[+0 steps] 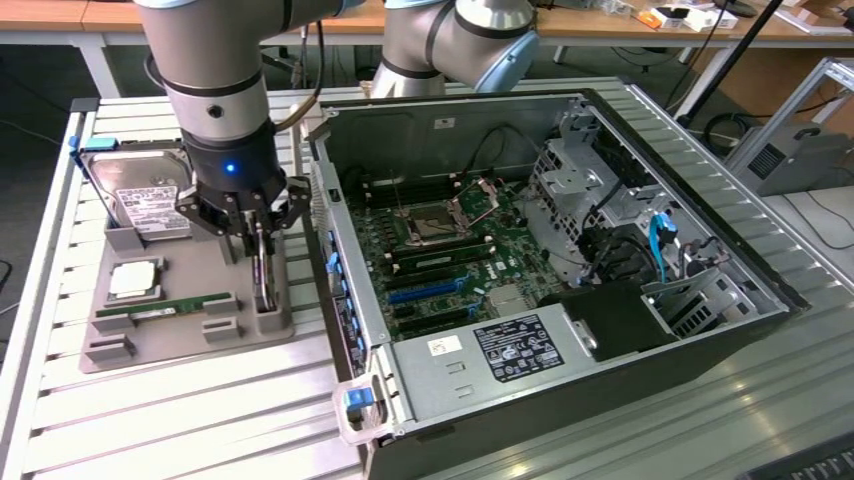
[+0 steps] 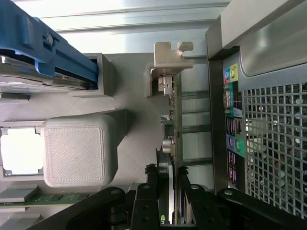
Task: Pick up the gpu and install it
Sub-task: 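Pick up the gpu and move the gpu toward the slot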
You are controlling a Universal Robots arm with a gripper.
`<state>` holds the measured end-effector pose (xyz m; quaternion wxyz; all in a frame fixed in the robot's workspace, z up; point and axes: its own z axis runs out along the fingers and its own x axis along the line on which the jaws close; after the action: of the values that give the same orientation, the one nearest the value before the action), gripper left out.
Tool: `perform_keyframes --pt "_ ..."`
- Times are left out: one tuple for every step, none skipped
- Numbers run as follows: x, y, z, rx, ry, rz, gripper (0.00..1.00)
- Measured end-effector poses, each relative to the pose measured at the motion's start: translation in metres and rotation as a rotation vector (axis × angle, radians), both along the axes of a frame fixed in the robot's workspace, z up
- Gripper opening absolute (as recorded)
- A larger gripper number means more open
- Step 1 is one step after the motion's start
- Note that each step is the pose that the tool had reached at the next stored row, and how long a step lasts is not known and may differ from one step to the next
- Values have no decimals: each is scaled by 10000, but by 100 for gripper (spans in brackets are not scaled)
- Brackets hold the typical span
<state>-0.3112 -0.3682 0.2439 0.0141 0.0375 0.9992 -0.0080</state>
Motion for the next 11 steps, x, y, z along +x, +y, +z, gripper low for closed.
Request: perform_keyframes --pt "0 0 5 0 0 0 27" --pt "0 0 12 -4 1 1 27" --pt "0 0 22 -6 -1 1 27" --pt "0 0 34 -6 -1 0 27" --pt "0 0 40 -6 0 0 27" --pt "0 0 45 -6 -1 0 27" --pt "0 1 56 -6 -1 0 27" --pt "0 1 72 -6 -1 0 27" --pt "0 0 80 -6 -1 0 27" --pt "0 0 86 -6 -1 0 27" --pt "0 0 92 -6 -1 0 27"
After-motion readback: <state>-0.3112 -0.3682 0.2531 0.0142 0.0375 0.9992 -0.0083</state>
